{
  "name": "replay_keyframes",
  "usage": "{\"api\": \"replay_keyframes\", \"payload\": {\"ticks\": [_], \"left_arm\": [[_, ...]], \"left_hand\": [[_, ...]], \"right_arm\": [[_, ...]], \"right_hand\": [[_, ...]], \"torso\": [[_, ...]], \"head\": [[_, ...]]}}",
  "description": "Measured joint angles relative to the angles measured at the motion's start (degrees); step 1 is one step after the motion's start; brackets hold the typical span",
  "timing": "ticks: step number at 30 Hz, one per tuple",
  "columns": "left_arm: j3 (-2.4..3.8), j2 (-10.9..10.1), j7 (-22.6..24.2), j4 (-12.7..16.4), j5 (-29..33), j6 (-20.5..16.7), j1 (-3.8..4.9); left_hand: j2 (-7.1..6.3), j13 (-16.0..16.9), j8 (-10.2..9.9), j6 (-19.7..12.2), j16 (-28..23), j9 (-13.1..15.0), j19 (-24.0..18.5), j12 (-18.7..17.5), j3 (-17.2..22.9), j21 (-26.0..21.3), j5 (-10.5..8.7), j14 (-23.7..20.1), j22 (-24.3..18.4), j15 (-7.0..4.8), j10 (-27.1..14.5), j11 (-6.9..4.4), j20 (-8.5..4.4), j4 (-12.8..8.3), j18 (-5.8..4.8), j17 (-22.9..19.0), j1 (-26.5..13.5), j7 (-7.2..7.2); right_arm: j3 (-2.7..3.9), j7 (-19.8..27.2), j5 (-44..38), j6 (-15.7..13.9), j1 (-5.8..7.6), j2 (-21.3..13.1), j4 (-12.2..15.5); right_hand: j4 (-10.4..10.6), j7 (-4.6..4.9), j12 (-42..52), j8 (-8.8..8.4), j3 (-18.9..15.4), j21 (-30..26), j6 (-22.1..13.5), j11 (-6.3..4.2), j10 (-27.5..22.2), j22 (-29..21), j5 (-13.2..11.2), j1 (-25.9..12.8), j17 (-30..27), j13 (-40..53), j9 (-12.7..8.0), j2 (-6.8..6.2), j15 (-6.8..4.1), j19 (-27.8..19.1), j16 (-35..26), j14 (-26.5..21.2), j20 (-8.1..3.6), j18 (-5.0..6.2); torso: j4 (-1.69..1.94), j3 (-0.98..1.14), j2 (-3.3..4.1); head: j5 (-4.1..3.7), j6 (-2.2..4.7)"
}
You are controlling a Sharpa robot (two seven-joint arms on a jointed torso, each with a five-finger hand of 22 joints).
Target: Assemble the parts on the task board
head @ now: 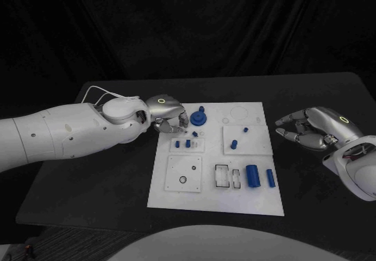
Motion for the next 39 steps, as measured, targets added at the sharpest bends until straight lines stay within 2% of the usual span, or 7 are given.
{"api": "replay_keyframes", "payload": {"ticks": [9,14,17,18,22,28,39], "left_arm": [[0.01,0.0,1.6,1.8,0.0,-7.3,0.0],[0.03,0.5,3.1,2.9,-0.1,-10.8,0.0],[0.03,0.8,3.3,3.4,-1.2,-11.5,0.0],[0.03,0.9,3.2,3.4,-1.7,-11.5,0.0],[0.03,1.5,2.6,3.5,-4.3,-11.0,0.0],[0.02,2.3,1.3,3.1,-6.8,-8.8,0.0],[0.01,3.5,-0.5,2.3,-8.7,-4.5,0.0]], "left_hand": [[-0.8,-0.1,0.0,-1.5,-0.1,-0.8,0.0,-0.7,0.5,-0.6,-0.51,0.0,0.0,0.0,-2.2,0.02,0.0,-0.5,0.0,0.0,0.8,0.0],[-2.07,-0.2,0.0,-2.9,-0.1,-1.9,0.0,-1.6,0.8,-1.8,-0.88,0.0,0.0,0.0,-5.1,0.2,0.0,-0.8,0.0,0.0,1.0,0.39],[-2.85,-0.6,0.0,-5.5,-0.5,-3.2,0.0,-1.6,0.6,-2.8,-3.32,-0.2,0.0,0.21,-7.1,0.26,0.0,-0.3,0.0,0.0,0.2,0.27],[-2.87,-0.7,0.0,-6.7,-0.6,-3.9,0.0,-1.6,0.4,-3.3,-4.47,-0.2,0.0,0.21,-7.8,0.01,0.0,0.0,0.0,0.0,0.2,0.06],[-2.9,-0.9,0.0,-8.0,-0.6,-5.3,0.0,-1.6,0.0,-3.5,-4.72,-0.2,0.0,0.21,-8.9,-0.29,0.0,0.3,0.0,0.0,0.2,-0.41],[-2.81,-1.7,0.4,-5.0,-0.6,-6.2,0.0,-1.6,0.3,-3.9,-3.04,-0.2,0.0,0.21,-9.6,-0.21,0.0,0.0,0.0,0.0,1.0,0.05],[-2.59,-2.3,1.3,-1.2,-0.6,-6.5,0.0,-1.1,0.9,-3.9,-3.04,-0.2,0.0,0.21,-9.0,-0.01,0.0,-0.6,0.0,0.0,1.2,-0.02]], "right_arm": [[0.0,0.0,0.0,0.1,-0.02,0.0,-0.1],[0.0,0.0,0.0,0.2,-0.03,0.0,-0.1],[0.0,0.0,0.0,0.2,-0.07,0.0,-0.1],[0.0,0.0,0.0,0.2,-0.09,0.0,-0.1],[0.0,-0.1,0.0,0.3,-0.26,0.0,-0.2],[0.0,-0.1,0.0,0.5,-0.57,0.1,-0.3],[-0.01,-0.1,0.0,0.8,-0.94,0.2,-0.5]], "right_hand": [[0.0,0.0,-0.2,0.0,0.0,0.0,0.0,0.0,0.0,0.0,0.0,0.0,-0.1,0.0,0.0,-0.01,0.04,0.0,0.0,0.0,0.0,0.0],[0.0,0.0,-0.2,0.0,0.0,0.0,0.0,0.0,0.0,0.0,0.0,-0.2,-0.1,0.0,0.0,-0.16,0.05,0.0,0.0,0.0,0.0,0.0],[0.0,-0.21,-0.2,0.0,0.0,0.0,-0.2,0.0,0.0,0.0,0.0,-0.2,0.0,0.0,0.0,-0.16,0.05,0.0,0.0,0.0,0.0,0.0],[0.0,-0.21,-0.2,0.0,0.0,0.0,-0.2,0.0,0.0,0.0,0.0,-0.2,0.0,0.0,0.0,-0.16,0.05,0.0,0.0,0.0,0.0,0.0],[0.0,-0.21,-0.2,0.0,0.0,0.0,-0.2,0.0,0.0,0.0,0.0,-0.2,0.0,0.0,0.0,-0.16,0.05,0.0,0.0,0.0,0.0,0.0],[-0.2,-0.21,-0.2,0.0,0.2,0.0,-0.2,0.01,0.0,0.0,0.0,-0.2,-0.1,0.0,0.0,-0.23,0.05,0.0,0.0,0.0,0.0,0.0],[-0.2,-0.21,-0.2,0.0,0.2,0.0,-0.2,0.02,0.0,0.0,0.0,-0.2,-0.1,0.0,0.0,-0.2,0.05,0.0,0.0,0.0,0.0,0.0]], "torso": [[-0.03,0.0,0.01],[-0.07,0.01,0.02],[-0.07,0.01,0.04],[-0.06,0.01,0.04],[-0.06,0.02,0.03],[-0.04,0.03,0.02],[-0.03,0.01,0.01]], "head": [[-0.12,0.0],[-0.19,0.0],[-0.37,0.0],[-0.38,0.0],[-0.29,0.0],[-0.29,0.0],[-0.14,0.0]]}}
